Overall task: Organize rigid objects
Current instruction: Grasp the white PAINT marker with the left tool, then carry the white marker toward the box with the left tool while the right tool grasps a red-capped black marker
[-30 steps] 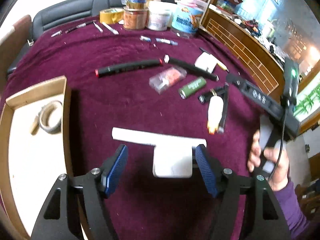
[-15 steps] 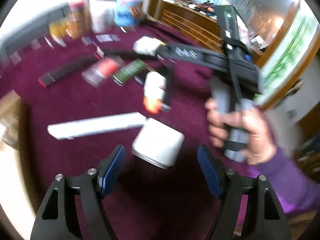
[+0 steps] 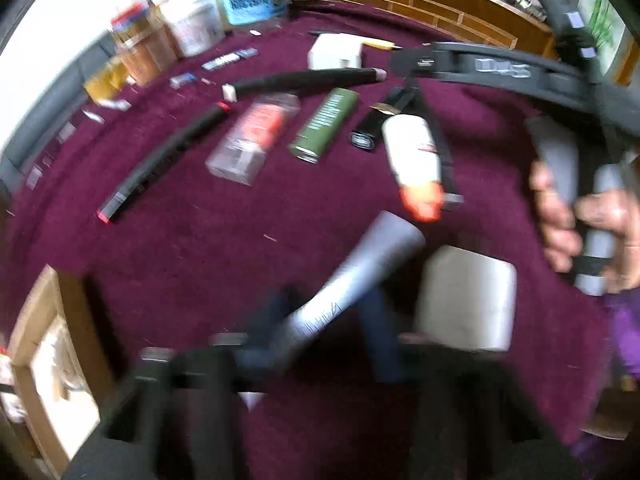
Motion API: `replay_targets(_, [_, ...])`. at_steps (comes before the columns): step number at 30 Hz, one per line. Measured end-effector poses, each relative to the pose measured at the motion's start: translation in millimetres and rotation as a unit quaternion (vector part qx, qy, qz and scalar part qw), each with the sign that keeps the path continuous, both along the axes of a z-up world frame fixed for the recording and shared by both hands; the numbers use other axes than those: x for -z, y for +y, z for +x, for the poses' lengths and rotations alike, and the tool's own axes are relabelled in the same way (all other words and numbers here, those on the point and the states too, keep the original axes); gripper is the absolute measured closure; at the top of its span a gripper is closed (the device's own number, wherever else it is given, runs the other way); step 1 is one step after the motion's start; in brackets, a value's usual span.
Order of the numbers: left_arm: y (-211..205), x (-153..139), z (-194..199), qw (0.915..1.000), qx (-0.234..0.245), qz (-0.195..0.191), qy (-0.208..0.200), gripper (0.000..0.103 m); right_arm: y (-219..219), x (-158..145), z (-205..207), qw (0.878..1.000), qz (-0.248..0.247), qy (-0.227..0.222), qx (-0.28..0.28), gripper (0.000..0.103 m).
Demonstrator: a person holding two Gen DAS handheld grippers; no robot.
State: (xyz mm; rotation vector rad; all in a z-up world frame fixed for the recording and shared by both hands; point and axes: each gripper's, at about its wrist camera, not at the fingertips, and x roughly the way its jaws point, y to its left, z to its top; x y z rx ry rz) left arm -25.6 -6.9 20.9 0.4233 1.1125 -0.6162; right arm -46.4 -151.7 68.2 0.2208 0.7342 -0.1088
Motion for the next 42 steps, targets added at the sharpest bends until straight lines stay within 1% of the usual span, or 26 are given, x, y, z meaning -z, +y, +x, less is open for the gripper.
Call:
replay_targets(3, [-7, -3, -17, 0.9999, 0.005, 0.009, -0.006, 0.092, 1, 1, 1, 1.000, -0.002, 0.005, 0.001, 0.000])
replay_targets(5, [-14, -4, -22, 1.0000, 0.005, 0.006, -0.005, 0.092, 2, 2, 2, 1.000, -0.004, 0.007, -0.001, 0.000])
replay_targets(7, [-20, -4, -23, 0.9998, -0.005, 0.002, -0.017, 0.089, 3, 2, 3, 1.000, -0.007, 0.008, -0.002, 0.000])
replay_targets(8, [-22, -4, -24, 0.9996, -0.012, -0.002, -0.026, 0.085, 4, 2, 3, 1.000, -0.008, 0.009, -0.002, 0.000])
replay_targets(9, [-23, -3, -24, 0.9989, -0.023, -0.003, -0.040, 0.078, 4, 2, 4, 1.000, -0.008, 0.009, -0.003, 0.000])
replay_targets(10, [-21, -2, -24, 0.9978, -0.040, -0.002, -0.053, 0.074, 4, 2, 4, 1.000, -0.007, 0.010, -0.003, 0.000])
replay_targets(11, [-20, -3, -26, 0.9970, -0.050, -0.001, -0.058, 0.070, 3, 3, 4, 1.000, -0.006, 0.010, -0.002, 0.000])
replay_targets(12, [-17, -3, -28, 0.9967, -0.059, -0.009, -0.056, 0.073, 2, 3, 4, 1.000, -0.003, 0.011, -0.002, 0.000])
replay_targets(13, [-12, -4, -31, 0.9964, -0.069, -0.026, -0.042, 0.080, 1, 4, 4, 1.000, 0.000, 0.011, -0.001, 0.000])
replay_targets(14, [-8, -7, -35, 0.9956, -0.077, -0.041, -0.035, 0.092, 0, 4, 5, 1.000, 0.004, 0.013, 0.000, 0.000])
replay_targets(16, [3, -10, -40, 0.9932, -0.093, -0.055, -0.042, 0.092, -3, 5, 5, 1.000, 0.011, 0.014, 0.001, 0.000])
replay_targets(19, [29, -24, -56, 0.9857, -0.122, -0.104, -0.052, 0.092, -7, 4, 1, 1.000, 0.023, 0.003, 0.002, 0.000])
replay_targets(21, [51, -37, -66, 0.9771, -0.145, -0.143, -0.062, 0.092, -7, 0, -3, 1.000, 0.024, -0.008, 0.004, 0.000])
replay_targets(23, [71, -47, -68, 0.9686, -0.163, -0.176, -0.065, 0.092, -4, -5, -6, 0.999, 0.027, -0.014, -0.010, 0.000])
replay_targets(24, [84, -54, -73, 0.9637, -0.172, -0.193, -0.067, 0.092, -2, -10, -8, 0.999, 0.037, -0.013, -0.021, 0.000])
replay_targets(27, [111, -67, -84, 0.9534, -0.185, -0.226, -0.076, 0.092, 5, -24, -13, 0.997, 0.067, -0.018, -0.044, 0.000])
replay_targets(29, [126, -71, -86, 0.9479, -0.193, -0.240, -0.082, 0.092, 19, -36, -10, 0.995, 0.068, -0.013, -0.073, 0.001])
replay_targets(31, [142, -74, -88, 0.9416, -0.205, -0.254, -0.083, 0.092, 42, -45, -2, 0.992, 0.059, 0.002, -0.111, 0.001])
replay_targets(33, [160, -76, -90, 0.9334, -0.224, -0.267, -0.085, 0.092, 67, -44, 15, 0.987, 0.063, 0.037, -0.144, 0.002])
replay_targets(35, [173, -76, -91, 0.9289, -0.237, -0.270, -0.088, 0.092, 83, -40, 28, 0.984, 0.067, 0.060, -0.154, 0.008])
replay_targets(36, [182, -76, -93, 0.9257, -0.246, -0.273, -0.091, 0.092, 91, -38, 38, 0.983, 0.064, 0.071, -0.156, 0.009])
replay_targets(39, [203, -75, -96, 0.9189, -0.263, -0.278, -0.097, 0.092, 108, -31, 60, 0.983, 0.041, 0.100, -0.145, 0.015])
replay_targets(41, [214, -73, -96, 0.9155, -0.272, -0.280, -0.099, 0.092, 113, -25, 70, 0.980, 0.052, 0.118, -0.150, 0.018])
replay_targets(42, [222, -70, -94, 0.9118, -0.275, -0.290, -0.095, 0.091, 116, -24, 73, 0.979, 0.057, 0.122, -0.152, 0.018])
